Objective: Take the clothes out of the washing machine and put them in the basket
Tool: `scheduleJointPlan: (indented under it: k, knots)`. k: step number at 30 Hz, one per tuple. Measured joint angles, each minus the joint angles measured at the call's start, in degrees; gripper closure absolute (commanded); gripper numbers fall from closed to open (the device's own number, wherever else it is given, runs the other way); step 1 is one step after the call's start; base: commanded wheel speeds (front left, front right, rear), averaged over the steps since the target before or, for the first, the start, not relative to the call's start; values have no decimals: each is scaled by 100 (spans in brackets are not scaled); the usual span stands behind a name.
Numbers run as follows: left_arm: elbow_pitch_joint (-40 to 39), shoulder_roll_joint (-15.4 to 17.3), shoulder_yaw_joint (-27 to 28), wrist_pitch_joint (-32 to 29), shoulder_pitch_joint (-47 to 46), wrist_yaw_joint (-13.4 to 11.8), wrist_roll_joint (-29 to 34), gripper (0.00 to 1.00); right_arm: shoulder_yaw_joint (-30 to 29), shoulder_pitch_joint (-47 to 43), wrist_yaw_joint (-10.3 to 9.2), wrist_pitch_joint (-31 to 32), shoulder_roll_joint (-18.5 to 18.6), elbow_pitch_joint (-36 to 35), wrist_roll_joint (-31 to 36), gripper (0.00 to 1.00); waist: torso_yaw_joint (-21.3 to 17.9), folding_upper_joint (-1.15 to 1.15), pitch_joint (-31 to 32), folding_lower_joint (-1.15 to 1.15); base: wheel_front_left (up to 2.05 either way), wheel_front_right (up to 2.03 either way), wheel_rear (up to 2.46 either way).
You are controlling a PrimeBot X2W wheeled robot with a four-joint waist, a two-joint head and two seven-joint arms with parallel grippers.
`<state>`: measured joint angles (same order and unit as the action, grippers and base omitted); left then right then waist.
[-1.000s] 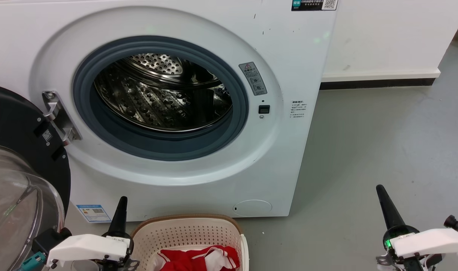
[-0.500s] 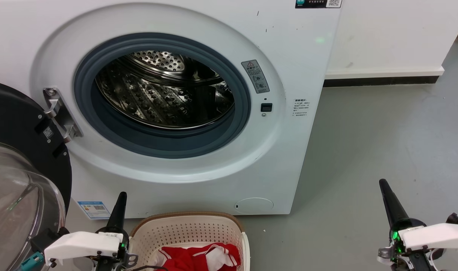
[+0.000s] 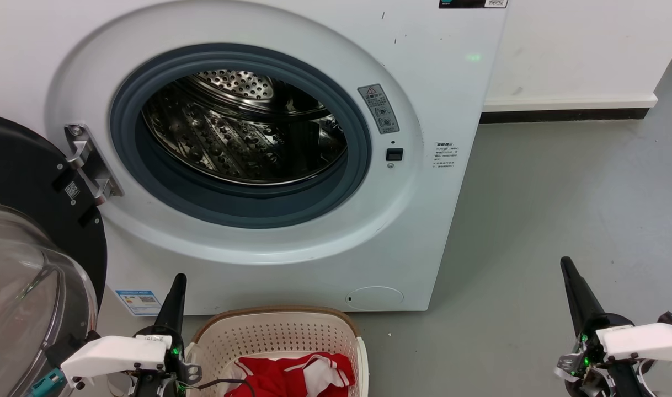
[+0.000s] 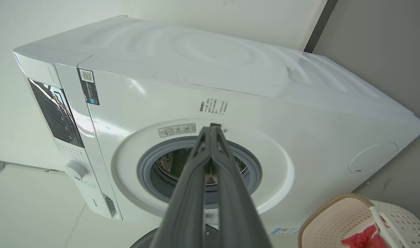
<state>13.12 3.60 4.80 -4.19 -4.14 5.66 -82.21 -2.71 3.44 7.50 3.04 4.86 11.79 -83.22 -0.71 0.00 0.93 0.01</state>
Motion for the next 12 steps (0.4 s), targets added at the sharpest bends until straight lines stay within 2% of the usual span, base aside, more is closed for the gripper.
scheduleJointPlan:
  k: [12]
  knots:
    - [45, -34, 92, -119, -93, 90, -494, 100, -66, 108, 0, 64, -7, 109, -533, 100, 33, 0, -52, 0, 0, 0, 0]
